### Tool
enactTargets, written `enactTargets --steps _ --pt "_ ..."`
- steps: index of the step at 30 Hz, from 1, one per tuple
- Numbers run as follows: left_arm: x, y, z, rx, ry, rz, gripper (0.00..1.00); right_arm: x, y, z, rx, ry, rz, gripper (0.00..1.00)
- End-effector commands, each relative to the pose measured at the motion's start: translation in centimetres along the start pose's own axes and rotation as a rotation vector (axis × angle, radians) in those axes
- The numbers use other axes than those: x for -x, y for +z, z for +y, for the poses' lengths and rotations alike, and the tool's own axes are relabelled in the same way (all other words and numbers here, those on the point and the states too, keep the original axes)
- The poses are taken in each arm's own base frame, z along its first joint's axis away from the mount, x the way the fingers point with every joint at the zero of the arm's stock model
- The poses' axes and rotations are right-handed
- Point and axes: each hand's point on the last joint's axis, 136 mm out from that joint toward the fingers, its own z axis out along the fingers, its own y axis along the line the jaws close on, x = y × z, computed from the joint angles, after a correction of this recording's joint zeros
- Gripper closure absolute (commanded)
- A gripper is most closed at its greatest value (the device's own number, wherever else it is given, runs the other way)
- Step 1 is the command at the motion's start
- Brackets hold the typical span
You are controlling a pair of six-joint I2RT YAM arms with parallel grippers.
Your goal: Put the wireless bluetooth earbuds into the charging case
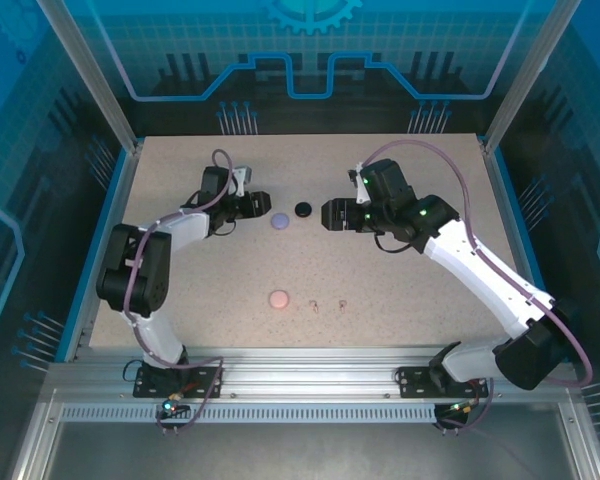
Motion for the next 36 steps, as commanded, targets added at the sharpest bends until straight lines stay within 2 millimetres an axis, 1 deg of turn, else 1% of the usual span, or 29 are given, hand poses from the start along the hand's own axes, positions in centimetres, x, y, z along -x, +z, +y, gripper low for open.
enactTargets --steps 1,5,9,15,20,26,36 --pt "2.2 -2.3 -1.1 -0.004 0.037 -0.061 0.44 -0.6 0.6 0.2 -0.006 -0.023 0.02 0.22" --pt "3.9 -4.3 -2.6 -0.029 0.057 -0.121 0.44 -1.0 1.1 0.5 -0.008 -0.033 0.034 0.22" --pt "5.0 -6.7 -4.2 -0.055 0.077 -0.18 0.44 -2.0 2.0 1.1 -0.014 -0.052 0.061 0.22" --pt "5.8 -10.1 -6.2 -0.099 0.103 -0.252 0.44 -4.2 4.2 2.7 -0.023 -0.085 0.123 0.23" --pt "5.8 -12.5 -7.6 -0.137 0.115 -0.299 0.44 -6.3 6.2 4.0 -0.035 -0.102 0.178 0.23" --pt "5.3 -14.8 -8.4 -0.156 0.109 -0.35 0.45 -9.0 8.7 5.3 -0.062 -0.102 0.251 0.23" --pt "4.6 -16.8 -7.8 -0.118 0.057 -0.405 0.44 -13.9 12.8 7.2 -0.131 -0.132 0.381 0.24"
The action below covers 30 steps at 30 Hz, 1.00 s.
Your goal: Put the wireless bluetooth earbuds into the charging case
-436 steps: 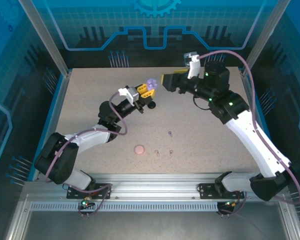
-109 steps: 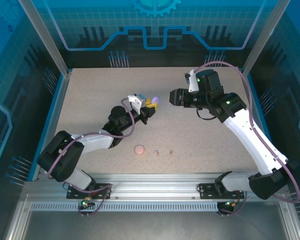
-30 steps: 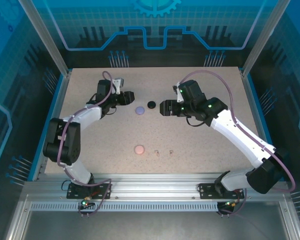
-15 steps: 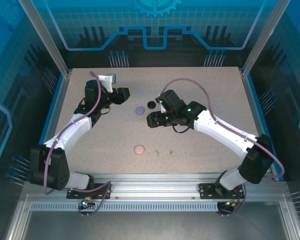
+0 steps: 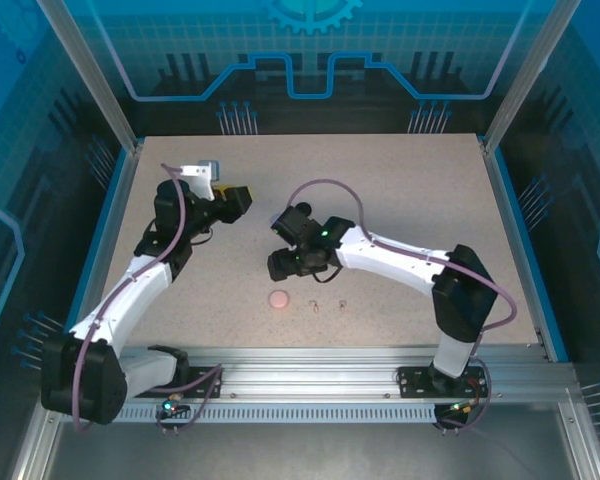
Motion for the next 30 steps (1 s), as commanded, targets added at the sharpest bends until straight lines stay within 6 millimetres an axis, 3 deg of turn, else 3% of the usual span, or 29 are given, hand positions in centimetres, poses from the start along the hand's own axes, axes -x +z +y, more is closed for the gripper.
enactTargets --steps 1,8,16,23,30 --pt "1.0 -1.0 0.1 0.021 -0.024 -0.051 0.44 -0.7 1.0 1.1 -0.035 0.013 0.027 0.24" --pt "1.5 -1.9 0.3 0.05 -0.042 -0.09 0.43 -3.0 4.0 1.7 -0.124 0.045 0.111 0.25" --pt "1.8 -2.2 0.4 0.06 -0.045 -0.107 0.42 -4.4 5.9 1.8 -0.176 0.066 0.162 0.24" --pt "1.6 -2.0 0.5 0.058 -0.048 -0.106 0.41 -5.3 7.1 2.7 -0.169 -0.054 0.2 0.23" --pt "1.9 -2.1 0.4 0.056 -0.042 -0.115 0.41 -6.2 8.3 1.8 -0.198 -0.154 0.255 0.25"
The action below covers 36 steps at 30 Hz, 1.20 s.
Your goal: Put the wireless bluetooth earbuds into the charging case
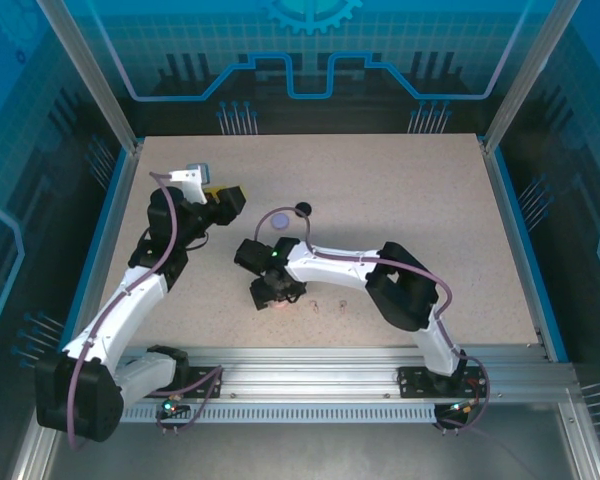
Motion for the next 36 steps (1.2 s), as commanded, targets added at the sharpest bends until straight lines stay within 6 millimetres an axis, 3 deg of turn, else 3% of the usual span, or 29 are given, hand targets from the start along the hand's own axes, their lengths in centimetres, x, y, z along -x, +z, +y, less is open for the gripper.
enactTargets --steps 1,5,11,15,26,32,36 --pt "1.0 -0.3 0.0 -0.001 -0.007 -0.044 0.41 -1.1 0.9 -0.2 -0.035 -0.085 0.052 0.26" --pt "1.2 -0.4 -0.2 -0.002 -0.006 -0.049 0.41 -1.1 1.5 -0.2 -0.041 -0.152 0.073 0.31" --pt "1.3 -0.4 -0.3 -0.009 -0.005 -0.052 0.41 -0.9 1.6 0.0 -0.033 -0.29 0.078 0.46" --pt "1.5 -0.5 -0.5 -0.013 -0.004 -0.055 0.41 -0.7 1.4 -0.1 -0.036 -0.41 0.082 0.49" --pt "1.7 -0.4 -0.7 -0.025 -0.008 -0.058 0.41 0.3 1.2 -1.0 -0.039 -0.64 0.091 0.44" --pt "1.8 -0.4 -0.8 -0.031 -0.007 -0.059 0.4 0.7 0.8 -1.4 -0.029 -0.624 0.095 0.32" --pt "1.7 -0.3 -0.8 -0.03 -0.011 -0.056 0.4 1.4 -1.1 -0.9 0.013 -0.549 0.042 0.28"
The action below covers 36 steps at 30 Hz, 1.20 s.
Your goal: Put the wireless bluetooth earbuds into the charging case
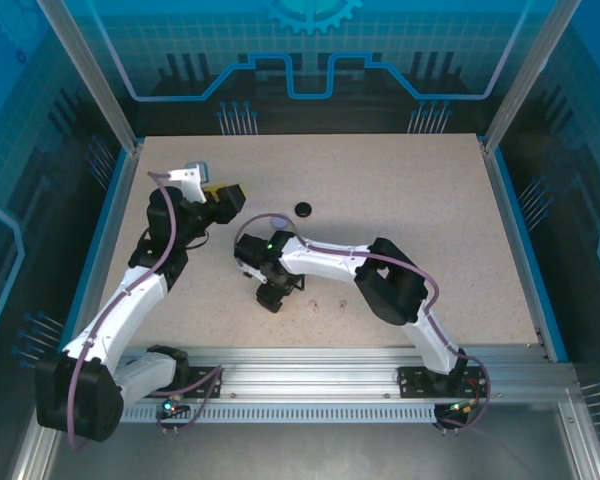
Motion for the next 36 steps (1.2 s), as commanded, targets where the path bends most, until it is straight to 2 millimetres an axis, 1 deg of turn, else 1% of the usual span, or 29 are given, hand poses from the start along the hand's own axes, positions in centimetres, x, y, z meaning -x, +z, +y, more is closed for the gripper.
enactTargets --steps 1,3,8,11,13,17,20,23,29,36 --pt "1.3 -0.2 -0.6 -0.022 0.002 -0.04 0.4 0.9 -3.0 -0.1 0.041 0.074 -0.06 0.28" --pt "1.4 -0.2 -0.6 -0.023 0.0 -0.042 0.4 1.3 -4.3 -0.2 0.059 0.134 -0.097 0.28" --pt "1.5 -0.2 -0.6 -0.02 0.006 -0.046 0.4 1.9 -6.9 -1.6 0.077 0.346 -0.158 0.28" --pt "1.5 -0.2 -0.6 -0.018 0.009 -0.046 0.4 1.8 -7.9 -2.3 0.084 0.464 -0.176 0.27" --pt "1.6 -0.2 -0.5 -0.014 0.01 -0.048 0.4 1.5 -8.1 -2.8 0.079 0.549 -0.176 0.28" --pt "1.7 -0.2 -0.5 -0.011 0.01 -0.055 0.4 1.1 -8.0 -3.0 0.099 0.717 -0.166 0.27" --pt "1.8 -0.1 -0.5 -0.013 0.009 -0.058 0.4 1.0 -7.6 -2.5 0.122 0.831 -0.153 0.27" --pt "1.9 0.0 -0.5 -0.013 0.009 -0.058 0.4 1.0 -7.3 -2.2 0.122 0.905 -0.158 0.27" --pt "2.0 0.0 -0.5 -0.013 0.005 -0.062 0.4 0.5 -6.0 -1.6 0.037 0.964 -0.12 0.25" --pt "2.4 -0.2 -0.4 -0.002 0.01 -0.079 0.4 0.5 -4.0 -0.3 0.037 1.019 -0.075 0.25"
